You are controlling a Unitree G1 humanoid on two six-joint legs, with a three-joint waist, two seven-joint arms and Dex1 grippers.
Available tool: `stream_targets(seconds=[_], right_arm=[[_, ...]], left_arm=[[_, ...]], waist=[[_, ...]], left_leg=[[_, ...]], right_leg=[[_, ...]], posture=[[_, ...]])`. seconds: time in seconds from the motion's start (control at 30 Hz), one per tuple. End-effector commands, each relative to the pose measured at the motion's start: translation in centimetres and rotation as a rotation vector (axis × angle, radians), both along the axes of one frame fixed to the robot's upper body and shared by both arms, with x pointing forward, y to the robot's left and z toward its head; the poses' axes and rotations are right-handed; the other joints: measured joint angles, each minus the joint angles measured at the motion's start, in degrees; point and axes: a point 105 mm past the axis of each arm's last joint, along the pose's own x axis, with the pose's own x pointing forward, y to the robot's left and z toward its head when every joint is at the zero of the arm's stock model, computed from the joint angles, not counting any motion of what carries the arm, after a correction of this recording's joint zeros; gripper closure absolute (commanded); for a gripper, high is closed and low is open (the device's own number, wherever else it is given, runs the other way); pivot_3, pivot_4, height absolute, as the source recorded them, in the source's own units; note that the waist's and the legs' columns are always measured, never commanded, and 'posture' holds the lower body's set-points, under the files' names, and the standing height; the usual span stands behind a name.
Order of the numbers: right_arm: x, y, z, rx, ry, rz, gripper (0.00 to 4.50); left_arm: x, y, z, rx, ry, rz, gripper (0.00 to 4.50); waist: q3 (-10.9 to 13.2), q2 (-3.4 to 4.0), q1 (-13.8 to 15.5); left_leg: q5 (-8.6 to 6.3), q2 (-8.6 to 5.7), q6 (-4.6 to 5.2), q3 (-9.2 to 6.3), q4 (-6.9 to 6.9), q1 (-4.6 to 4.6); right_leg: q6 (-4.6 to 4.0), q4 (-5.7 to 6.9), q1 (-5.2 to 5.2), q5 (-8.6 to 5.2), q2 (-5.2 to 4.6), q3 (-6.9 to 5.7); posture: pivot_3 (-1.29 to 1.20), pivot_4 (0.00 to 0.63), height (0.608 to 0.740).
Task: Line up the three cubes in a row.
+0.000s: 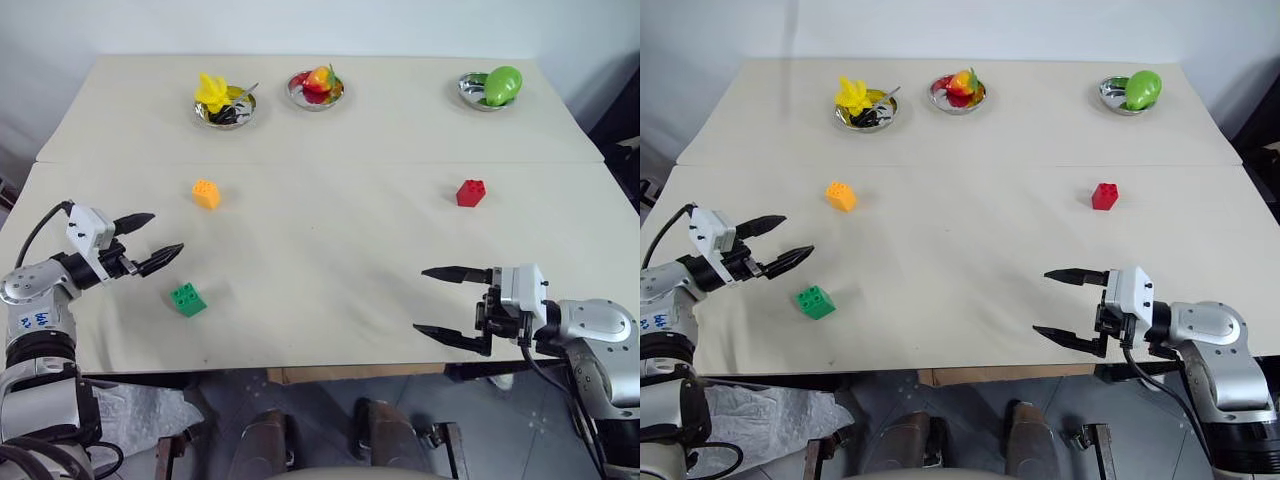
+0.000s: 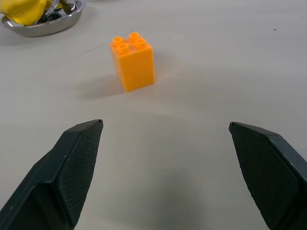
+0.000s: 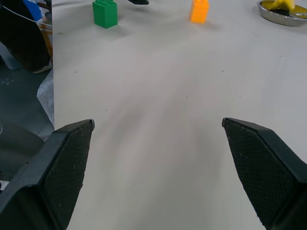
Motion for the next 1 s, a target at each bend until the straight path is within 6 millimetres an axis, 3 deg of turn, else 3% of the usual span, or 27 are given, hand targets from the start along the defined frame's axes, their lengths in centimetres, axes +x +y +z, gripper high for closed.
stream_targets(seconds=[0.03,0.17,0.23,0.3,0.47,0.57,0.63,0.7,0.8,1.0], right_arm=[[0.1,0.2,0.5,0.006,-0.034,0.008,0.00],[0.8,-0.4,1.4,0.063,-0.036,-0.065,0.00],[1.7,-1.8,2.4,0.138,-0.016,-0.175,0.00],[2.5,-3.5,3.2,0.179,-0.063,-0.298,0.00],[3.5,-9.3,3.6,0.241,-0.188,-0.648,0.00],[3.7,-11.8,1.8,0.258,-0.147,-0.808,0.00],[3.9,-11.9,0.4,0.203,-0.108,-0.825,0.00],[4.1,-11.6,0.3,0.182,-0.111,-0.810,0.00],[7.5,-11.5,1.7,0.176,-0.067,-0.911,0.00],[12.3,-9.7,4.0,0.149,0.017,-1.038,0.00]], left_arm=[[-0.5,1.2,1.9,0.016,-0.058,0.026,0.02],[-1.2,0.5,3.3,-0.102,-0.041,-0.053,0.02],[-2.1,-0.5,5.6,-0.239,-0.048,-0.128,0.02],[-3.1,-2.0,6.6,-0.197,-0.078,-0.183,0.02],[-6.7,-7.3,6.1,-0.057,-0.059,-0.355,0.02],[-8.2,-9.6,4.7,-0.020,0.000,-0.419,0.02],[-8.2,-10.2,4.2,-0.030,-0.009,-0.420,0.02],[-8.1,-10.5,4.4,-0.058,-0.013,-0.417,0.02],[-8.1,-11.5,4.3,-0.056,-0.011,-0.456,0.02],[-8.3,-12.6,3.9,-0.054,0.022,-0.512,0.02]], waist=[[0.0,0.00,0.0],[0.0,0.00,0.0],[0.0,0.00,0.0],[0.0,0.00,0.0],[0.0,0.00,0.1],[0.0,0.01,0.1],[0.0,0.07,0.0],[0.0,0.10,0.0],[0.0,0.14,-1.0],[-0.1,0.18,-1.5]], left_leg=[[0.00,0.00,0.00,0.00,0.00,0.00],[0.00,0.02,0.00,0.01,0.01,-0.01],[0.00,0.10,0.00,-0.01,0.00,-0.01],[0.00,0.19,0.01,-0.21,0.01,-0.01],[-0.01,0.16,0.00,-0.46,-0.01,0.02],[-0.02,0.18,-0.02,-0.48,0.00,0.03],[-0.02,0.18,-0.02,-0.45,-0.01,0.07],[-0.02,0.18,-0.03,-0.40,0.00,0.08],[-0.01,0.20,-0.04,-0.29,0.02,0.17],[0.01,0.30,-0.08,-0.26,-0.02,0.14]], right_leg=[[0.00,0.00,0.00,0.00,0.00,0.00],[0.00,0.02,-0.01,0.00,0.00,0.00],[0.00,0.04,-0.02,0.00,-0.01,0.02],[-0.01,0.10,-0.06,-0.01,-0.07,0.04],[-0.02,0.09,-0.04,-0.01,-0.11,0.07],[-0.03,0.10,-0.03,-0.02,-0.11,0.11],[-0.05,0.12,-0.03,-0.03,-0.11,0.14],[-0.05,0.13,-0.04,-0.03,-0.10,0.18],[-0.05,0.20,-0.05,-0.03,-0.07,0.28],[-0.21,0.41,-0.25,-0.11,-0.08,0.32]], posture=[[0.00,0.150,0.740],[0.00,0.150,0.740],[0.00,0.150,0.740],[0.00,0.150,0.740],[0.00,0.150,0.740],[0.00,0.150,0.740],[0.00,0.150,0.740],[0.00,0.150,0.740],[0.00,0.150,0.740],[0.00,0.150,0.740]])
